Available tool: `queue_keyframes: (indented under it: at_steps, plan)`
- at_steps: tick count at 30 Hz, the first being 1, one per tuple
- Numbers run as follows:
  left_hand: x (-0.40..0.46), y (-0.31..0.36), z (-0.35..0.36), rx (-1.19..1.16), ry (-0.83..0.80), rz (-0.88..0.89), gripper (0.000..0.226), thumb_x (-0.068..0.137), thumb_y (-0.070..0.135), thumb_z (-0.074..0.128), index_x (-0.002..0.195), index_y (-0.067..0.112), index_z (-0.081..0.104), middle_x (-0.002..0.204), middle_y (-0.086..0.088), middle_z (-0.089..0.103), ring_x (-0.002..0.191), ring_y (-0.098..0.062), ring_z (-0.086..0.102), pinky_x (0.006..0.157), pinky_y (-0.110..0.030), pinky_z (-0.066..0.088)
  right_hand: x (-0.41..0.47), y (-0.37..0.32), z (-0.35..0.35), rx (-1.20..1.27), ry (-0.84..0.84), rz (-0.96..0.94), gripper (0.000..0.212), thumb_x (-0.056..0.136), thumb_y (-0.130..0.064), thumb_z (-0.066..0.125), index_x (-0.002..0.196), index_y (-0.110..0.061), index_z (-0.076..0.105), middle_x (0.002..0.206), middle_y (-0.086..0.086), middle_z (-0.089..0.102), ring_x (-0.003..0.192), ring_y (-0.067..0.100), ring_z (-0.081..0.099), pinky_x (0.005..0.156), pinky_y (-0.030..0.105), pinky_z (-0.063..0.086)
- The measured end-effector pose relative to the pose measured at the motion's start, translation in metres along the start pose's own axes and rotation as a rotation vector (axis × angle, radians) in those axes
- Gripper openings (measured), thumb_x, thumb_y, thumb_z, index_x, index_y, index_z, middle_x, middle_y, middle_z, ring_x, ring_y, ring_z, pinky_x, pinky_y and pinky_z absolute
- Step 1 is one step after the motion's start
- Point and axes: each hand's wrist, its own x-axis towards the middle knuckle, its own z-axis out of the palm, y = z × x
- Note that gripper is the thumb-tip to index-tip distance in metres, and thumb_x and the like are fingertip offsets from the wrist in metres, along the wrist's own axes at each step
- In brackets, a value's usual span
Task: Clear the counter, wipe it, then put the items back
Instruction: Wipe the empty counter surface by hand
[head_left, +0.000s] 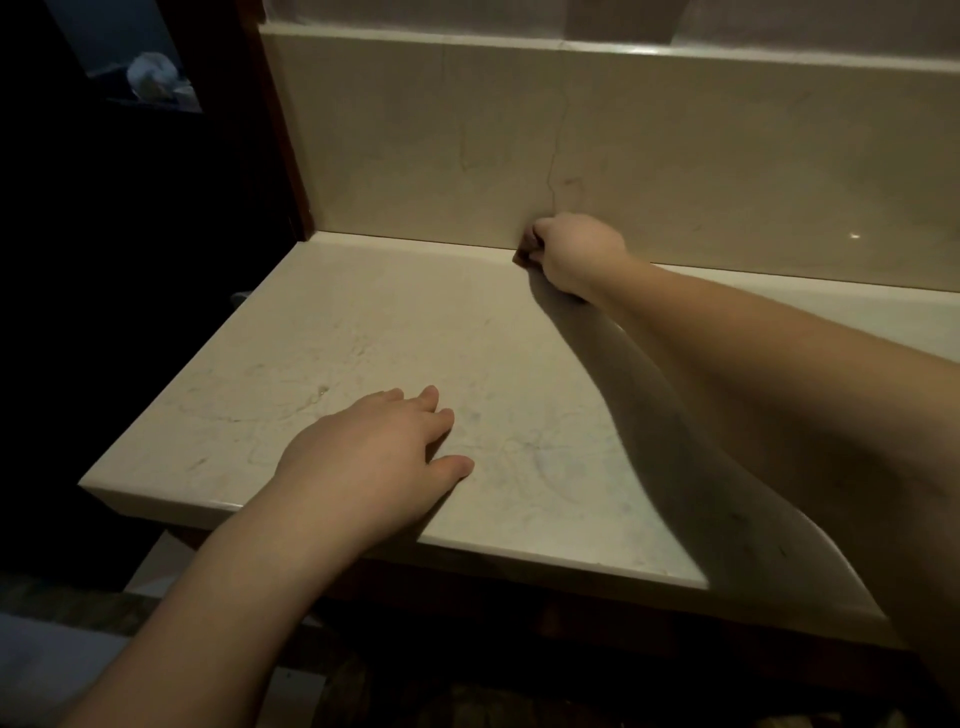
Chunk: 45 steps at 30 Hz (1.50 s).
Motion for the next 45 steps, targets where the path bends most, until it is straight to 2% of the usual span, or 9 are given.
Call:
queue_keyframes:
  at_steps: [10, 17, 21, 23, 27, 31, 34, 39, 45]
  plan:
    - [0.000, -0.002, 0.000, -0.007, 0.004, 0.009, 0.050, 0.098, 0.056, 0.037, 0.142, 0.033, 0.044, 0.161, 0.018, 0.014, 0.148, -0.011, 0.016, 0.113, -0.041, 0.033, -0.036, 0.092, -0.012, -0.106, 0.039, 0.143, 0.013, 0.094, -0.029, 0.052, 0.096, -0.018, 0.060, 0.108, 0.012, 0.064, 0.101, 0.034, 0.057, 0.071, 0.034, 0.041]
    - [0.001, -0.002, 0.002, -0.008, 0.016, 0.016, 0.048, 0.099, 0.053, 0.034, 0.143, 0.034, 0.042, 0.161, 0.016, 0.014, 0.148, -0.013, 0.017, 0.109, -0.039, 0.036, -0.024, 0.037, -0.008, -0.058, 0.020, 0.064, 0.008, 0.093, -0.027, 0.052, 0.087, -0.025, 0.056, 0.109, 0.008, 0.064, 0.103, 0.032, 0.057, 0.070, 0.030, 0.036]
    - [0.001, -0.002, 0.001, -0.008, 0.006, 0.016, 0.050, 0.099, 0.053, 0.034, 0.145, 0.034, 0.040, 0.161, 0.016, 0.014, 0.147, -0.013, 0.018, 0.111, -0.041, 0.035, -0.011, 0.000, -0.001, -0.027, 0.023, 0.062, 0.017, 0.094, -0.026, 0.051, 0.106, -0.025, 0.063, 0.118, 0.004, 0.062, 0.109, 0.029, 0.056, 0.073, 0.028, 0.036]
    - [0.001, -0.003, 0.002, -0.003, 0.008, 0.019, 0.049, 0.099, 0.053, 0.034, 0.144, 0.034, 0.041, 0.161, 0.017, 0.015, 0.146, -0.013, 0.021, 0.110, -0.042, 0.037, -0.013, 0.005, -0.002, -0.039, 0.019, 0.046, 0.018, 0.095, -0.029, 0.050, 0.108, -0.027, 0.062, 0.118, 0.004, 0.062, 0.109, 0.029, 0.056, 0.072, 0.028, 0.035]
    - [0.003, -0.007, 0.001, -0.018, 0.007, 0.020, 0.046, 0.098, 0.054, 0.036, 0.138, 0.034, 0.049, 0.160, 0.019, 0.019, 0.142, -0.012, 0.028, 0.108, -0.041, 0.040, -0.029, 0.052, -0.009, -0.082, 0.024, 0.073, 0.012, 0.094, -0.032, 0.051, 0.098, -0.026, 0.061, 0.112, 0.005, 0.063, 0.104, 0.030, 0.057, 0.070, 0.030, 0.035]
    - [0.004, -0.004, -0.001, -0.019, 0.012, 0.017, 0.046, 0.099, 0.053, 0.035, 0.136, 0.032, 0.052, 0.159, 0.017, 0.023, 0.141, -0.013, 0.031, 0.108, -0.041, 0.039, -0.046, 0.086, -0.006, -0.141, 0.100, 0.093, 0.014, 0.095, -0.028, 0.050, 0.082, -0.024, 0.046, 0.106, 0.011, 0.061, 0.101, 0.034, 0.054, 0.069, 0.034, 0.038]
    - [0.005, -0.006, 0.001, -0.039, 0.023, 0.022, 0.045, 0.100, 0.052, 0.034, 0.136, 0.034, 0.052, 0.159, 0.018, 0.023, 0.141, -0.013, 0.030, 0.109, -0.042, 0.038, -0.046, 0.080, 0.000, -0.147, 0.155, 0.087, 0.013, 0.093, -0.023, 0.050, 0.083, -0.026, 0.044, 0.106, 0.010, 0.057, 0.105, 0.033, 0.050, 0.071, 0.035, 0.035]
    - [0.005, -0.008, 0.003, -0.052, 0.033, 0.034, 0.045, 0.100, 0.051, 0.033, 0.138, 0.034, 0.051, 0.159, 0.018, 0.022, 0.141, -0.014, 0.029, 0.109, -0.043, 0.037, -0.037, 0.057, -0.005, 0.050, 0.060, 0.073, 0.013, 0.090, -0.022, 0.056, 0.079, -0.019, 0.048, 0.103, 0.011, 0.058, 0.101, 0.033, 0.054, 0.075, 0.036, 0.041]
    - [0.005, -0.008, 0.004, -0.024, 0.038, 0.039, 0.044, 0.100, 0.052, 0.032, 0.135, 0.033, 0.052, 0.159, 0.016, 0.024, 0.139, -0.017, 0.033, 0.107, -0.044, 0.040, -0.107, 0.034, -0.019, 0.092, -0.050, -0.137, 0.016, 0.090, -0.025, 0.061, 0.082, -0.015, 0.052, 0.088, -0.001, 0.047, 0.081, 0.017, 0.042, 0.066, 0.028, 0.023]
